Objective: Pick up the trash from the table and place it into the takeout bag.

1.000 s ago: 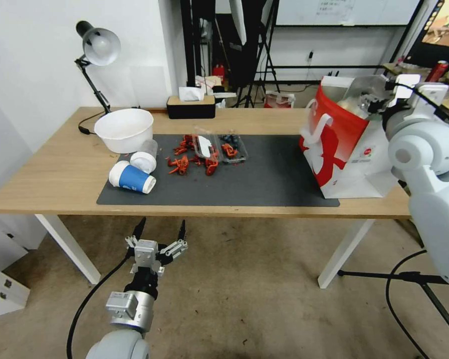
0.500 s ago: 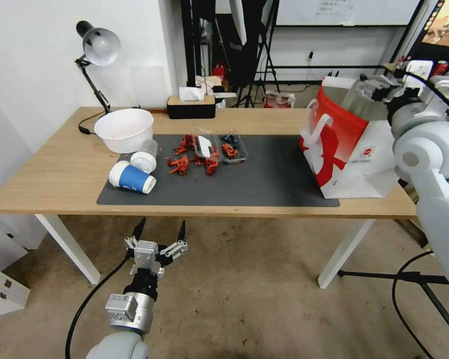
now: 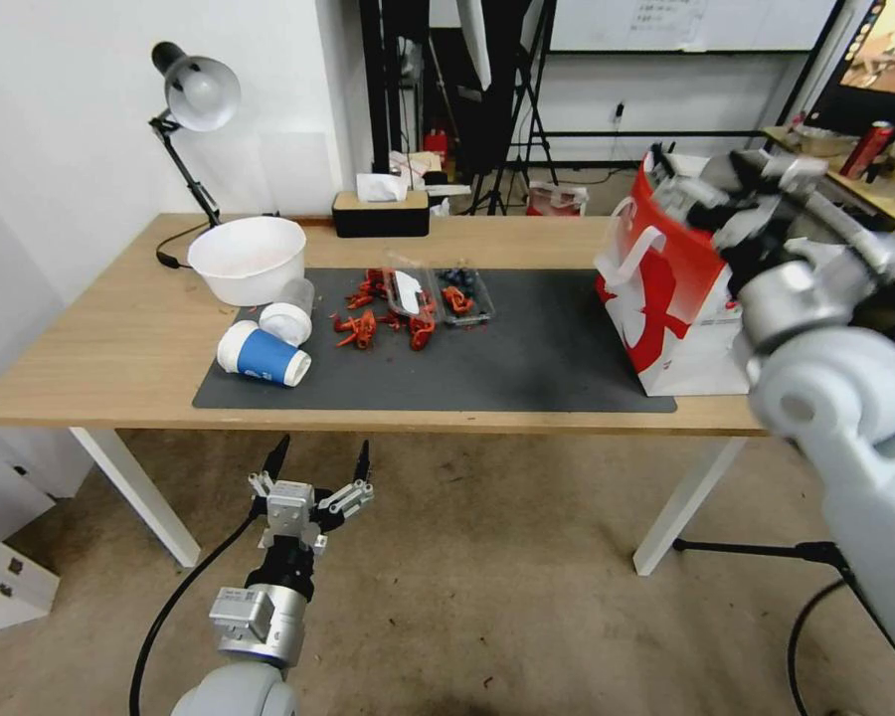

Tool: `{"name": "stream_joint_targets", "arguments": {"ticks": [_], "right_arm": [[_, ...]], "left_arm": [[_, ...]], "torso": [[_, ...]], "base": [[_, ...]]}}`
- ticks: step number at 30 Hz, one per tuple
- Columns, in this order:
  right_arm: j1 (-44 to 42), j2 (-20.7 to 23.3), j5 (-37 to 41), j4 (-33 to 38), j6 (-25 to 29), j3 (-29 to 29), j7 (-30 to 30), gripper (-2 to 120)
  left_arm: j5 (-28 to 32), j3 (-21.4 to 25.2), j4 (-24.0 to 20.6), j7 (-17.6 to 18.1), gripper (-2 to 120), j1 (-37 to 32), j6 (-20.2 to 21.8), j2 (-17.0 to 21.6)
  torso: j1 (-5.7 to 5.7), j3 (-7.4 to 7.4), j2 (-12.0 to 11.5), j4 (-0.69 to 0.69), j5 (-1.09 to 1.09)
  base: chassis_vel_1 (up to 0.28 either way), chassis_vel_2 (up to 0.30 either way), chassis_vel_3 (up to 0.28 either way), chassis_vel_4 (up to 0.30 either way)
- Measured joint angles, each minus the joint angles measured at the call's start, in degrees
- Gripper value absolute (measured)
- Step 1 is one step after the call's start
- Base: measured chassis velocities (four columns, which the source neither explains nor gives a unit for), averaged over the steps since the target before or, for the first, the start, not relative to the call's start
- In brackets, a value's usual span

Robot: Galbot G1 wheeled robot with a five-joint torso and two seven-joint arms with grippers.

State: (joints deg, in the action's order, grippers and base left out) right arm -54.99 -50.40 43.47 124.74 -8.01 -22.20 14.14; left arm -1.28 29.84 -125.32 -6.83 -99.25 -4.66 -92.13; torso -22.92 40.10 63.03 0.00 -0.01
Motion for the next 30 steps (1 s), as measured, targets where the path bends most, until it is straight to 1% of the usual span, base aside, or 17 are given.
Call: {"name": "stream_joint_targets", "arguments": {"ticks": [2, 3, 4, 6, 7, 10, 12, 15, 20, 22, 25, 30], "right_arm": [[-3.2, -0.8, -3.9, 1.1, 1.4, 0.7, -1.3, 100], [-3.2, -0.8, -3.9, 1.1, 1.4, 0.7, -1.3, 100], [-5.1, -1.2, -5.9, 1.5, 2.2, 0.9, -1.7, 100], [-9.9, -2.6, -10.1, 2.1, 4.8, 0.8, -2.7, 100], [-9.9, -2.6, -10.1, 2.1, 4.8, 0.8, -2.7, 100], [-17.1, -5.1, -14.9, 2.2, 8.8, -0.2, -3.4, 100], [-17.4, -5.2, -15.0, 2.2, 8.9, -0.3, -3.4, 100], [-24.3, -8.1, -19.3, 2.3, 13.1, -1.9, -3.3, 100], [-28.6, -10.0, -22.0, 2.2, 15.5, -3.2, -2.9, 100], [-32.0, -11.3, -23.6, 2.0, 17.3, -3.6, -2.1, 100], [-34.7, -12.6, -25.5, 0.8, 19.3, -3.3, -1.2, 100], [-38.6, -14.8, -28.5, -2.7, 22.7, -0.4, 0.0, 100]], "left_arm": [[0.1, 0.1, 0.1, 0.0, 100, 0.1, 0.0, 0.0], [0.1, 0.1, 0.1, 0.0, 100, 0.1, 0.0, 0.0], [0.2, 0.1, 0.2, 0.0, 100, 0.1, 0.0, 0.0], [0.3, 0.3, 0.4, 0.1, 100, 0.2, 0.0, 0.0], [0.3, 0.3, 0.4, 0.1, 100, 0.2, 0.0, 0.0], [0.6, 0.4, 0.7, 0.1, 100, 0.4, -0.1, 0.0], [0.6, 0.5, 0.7, 0.1, 100, 0.4, -0.1, 0.0], [0.8, 0.5, 0.9, 0.2, 100, 0.6, -0.1, 0.0], [0.9, 0.6, 1.0, 0.2, 100, 0.7, -0.1, 0.0], [1.0, 0.6, 1.0, 0.2, 100, 0.7, -0.1, 0.0], [1.2, 0.7, 1.0, 0.2, 100, 0.7, -0.1, 0.0], [1.3, 1.3, 0.8, 0.7, 100, 0.2, -0.8, 0.0]], "torso": [[0.0, 0.0, 0.0, 0.0, 0.0], [0.0, 0.0, 0.0, 0.0, 0.0], [0.0, 0.0, 0.0, 0.0, 0.0], [0.0, 0.0, 0.0, 0.01, -0.01], [0.0, 0.0, 0.0, 0.01, -0.01], [0.0, 0.0, 0.0, -0.02, 0.01], [0.0, 0.0, 0.0, -0.02, 0.01], [0.0, 0.0, 0.0, -0.01, 0.01], [0.0, 0.0, 0.0, -0.01, 0.0], [0.0, 0.0, 0.0, -0.01, -0.01], [0.0, 0.0, 0.0, -0.01, -0.01], [0.0, 0.0, 0.0, 0.01, 0.01]], "base": [[0.0, 0.0, 0.0, 0.0], [0.0, 0.0, 0.0, 0.0], [0.0, 0.0, 0.0, 0.0], [0.0, 0.0, 0.0, 0.0], [0.0, 0.0, 0.0, 0.0], [0.0, 0.0, 0.0, 0.0], [0.0, 0.0, 0.0, 0.0], [0.0, 0.0, 0.0, 0.0], [0.0, 0.0, 0.0, 0.0], [0.0, 0.0, 0.0, 0.0], [0.0, 0.0, 0.0, 0.0], [0.0, 0.0, 0.0, 0.0]]}}
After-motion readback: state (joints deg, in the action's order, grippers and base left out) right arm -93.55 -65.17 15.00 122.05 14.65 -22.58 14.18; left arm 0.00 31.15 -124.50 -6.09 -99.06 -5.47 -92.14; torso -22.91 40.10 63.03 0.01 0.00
